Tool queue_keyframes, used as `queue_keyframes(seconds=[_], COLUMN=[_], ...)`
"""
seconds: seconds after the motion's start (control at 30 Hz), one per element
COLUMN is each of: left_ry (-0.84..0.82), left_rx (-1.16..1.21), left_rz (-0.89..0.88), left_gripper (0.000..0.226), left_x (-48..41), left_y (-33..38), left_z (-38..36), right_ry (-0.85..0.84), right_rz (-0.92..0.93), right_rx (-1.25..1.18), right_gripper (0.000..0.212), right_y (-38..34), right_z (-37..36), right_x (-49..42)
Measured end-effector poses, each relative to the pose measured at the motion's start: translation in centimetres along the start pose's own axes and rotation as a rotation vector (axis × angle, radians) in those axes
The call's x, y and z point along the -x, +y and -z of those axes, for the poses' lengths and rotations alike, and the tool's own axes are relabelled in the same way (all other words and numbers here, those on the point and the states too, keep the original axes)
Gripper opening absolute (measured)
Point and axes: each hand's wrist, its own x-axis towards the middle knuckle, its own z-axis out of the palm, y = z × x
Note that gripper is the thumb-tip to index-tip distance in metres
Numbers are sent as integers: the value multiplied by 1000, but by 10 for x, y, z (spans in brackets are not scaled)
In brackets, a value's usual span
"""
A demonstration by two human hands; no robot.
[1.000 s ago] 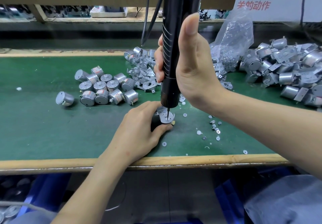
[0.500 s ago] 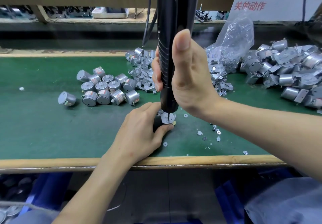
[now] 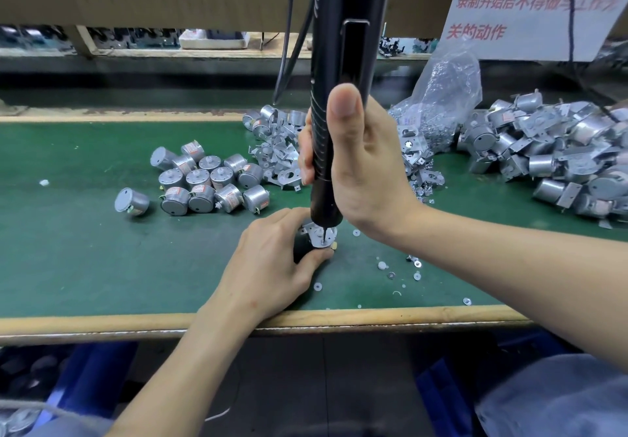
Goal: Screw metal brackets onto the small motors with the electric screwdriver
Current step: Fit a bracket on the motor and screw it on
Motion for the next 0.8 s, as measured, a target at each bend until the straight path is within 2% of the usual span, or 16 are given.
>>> queue_keyframes(seconds=[0.2, 0.27, 0.4, 0.5, 0.57, 0.63, 0.7, 0.8], left_ry=[9, 13, 12, 43, 99, 149, 167, 174], left_rx=[-17, -21, -16, 8, 29, 45, 51, 59], left_rz=[-5, -11, -12, -39, -74, -106, -117, -114], left_gripper=[28, 29, 41, 41, 42, 41, 41, 42], left_x=[0, 0, -1, 0, 0, 1, 1, 0], left_y=[0, 1, 2, 7, 11, 17, 25, 34], left_z=[0, 0, 3, 7, 8, 9, 6, 2], right_ry=[0, -14, -137, -290, -352, -363, -337, -293], right_rz=[2, -29, -210, -424, -586, -718, -760, -764], right_rx=[5, 88, 607, 976, 910, 643, 440, 301], right_gripper=[55, 50, 27, 37, 36, 27, 24, 18], right_y=[4, 7, 15, 18, 16, 13, 8, 1], right_z=[8, 17, 50, 65, 69, 70, 75, 83], right_x=[0, 5, 22, 33, 41, 47, 50, 54])
